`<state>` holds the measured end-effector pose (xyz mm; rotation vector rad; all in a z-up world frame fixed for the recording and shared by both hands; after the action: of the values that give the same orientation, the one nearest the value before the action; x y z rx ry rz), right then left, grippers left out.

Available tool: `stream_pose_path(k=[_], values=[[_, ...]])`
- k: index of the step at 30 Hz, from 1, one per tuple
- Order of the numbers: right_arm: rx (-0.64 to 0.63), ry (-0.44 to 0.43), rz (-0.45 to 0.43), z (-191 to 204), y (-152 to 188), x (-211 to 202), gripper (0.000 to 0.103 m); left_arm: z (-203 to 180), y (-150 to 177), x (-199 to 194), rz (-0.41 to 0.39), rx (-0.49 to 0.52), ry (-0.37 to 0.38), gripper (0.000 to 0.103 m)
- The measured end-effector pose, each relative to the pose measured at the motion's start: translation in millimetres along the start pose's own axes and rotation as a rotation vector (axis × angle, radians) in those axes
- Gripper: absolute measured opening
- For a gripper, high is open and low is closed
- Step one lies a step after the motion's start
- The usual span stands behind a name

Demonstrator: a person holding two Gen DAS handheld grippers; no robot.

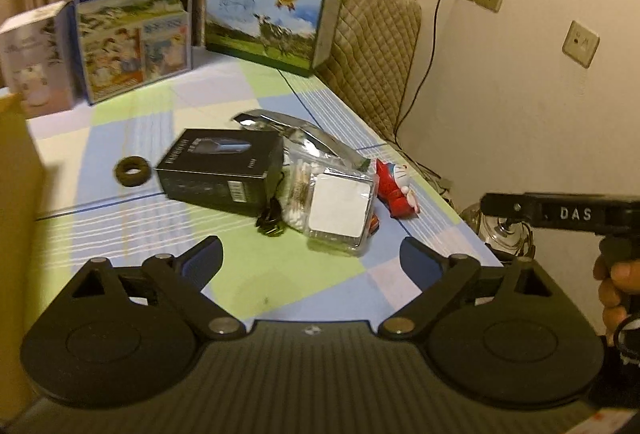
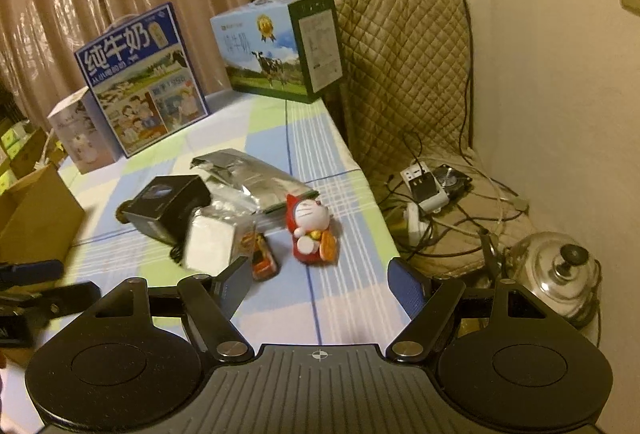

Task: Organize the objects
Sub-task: 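Move both tools back toward the remaining objects on the table, then grasp the cotton swab bag with the left tool while the right tool grasps the red figure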

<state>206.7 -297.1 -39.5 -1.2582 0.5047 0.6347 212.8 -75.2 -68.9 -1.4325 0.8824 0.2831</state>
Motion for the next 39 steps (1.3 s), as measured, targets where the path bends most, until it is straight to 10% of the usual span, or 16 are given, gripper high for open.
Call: stream_pose_path(k=[21,26,39], values=[[0.000,-0.038,0.052,-23,-13,97,0.065,-28,-7,119,-0.003,0.184,0.031,0.089],[-0.016,-0.045,0.053,-17,-16,102,0.065,-29,-12,134,0.000,0.197,0.024,0.065],[-0.051,-0.059,0.104,-5,-19,139,0.065,3,18,89,0.029,0.061,-0.009,0.057]])
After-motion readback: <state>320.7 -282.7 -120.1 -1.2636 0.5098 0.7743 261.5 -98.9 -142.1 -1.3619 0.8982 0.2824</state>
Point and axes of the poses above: each gripper's, at about its wrist camera, not at the fingertips, and x roughly the way its jaws point, z to its left, y to its underside, the point moved 8 cm from there along x, roughly the way its jaws point, and after that the axes turned 4 degrees about x, right-handed, at the moved point
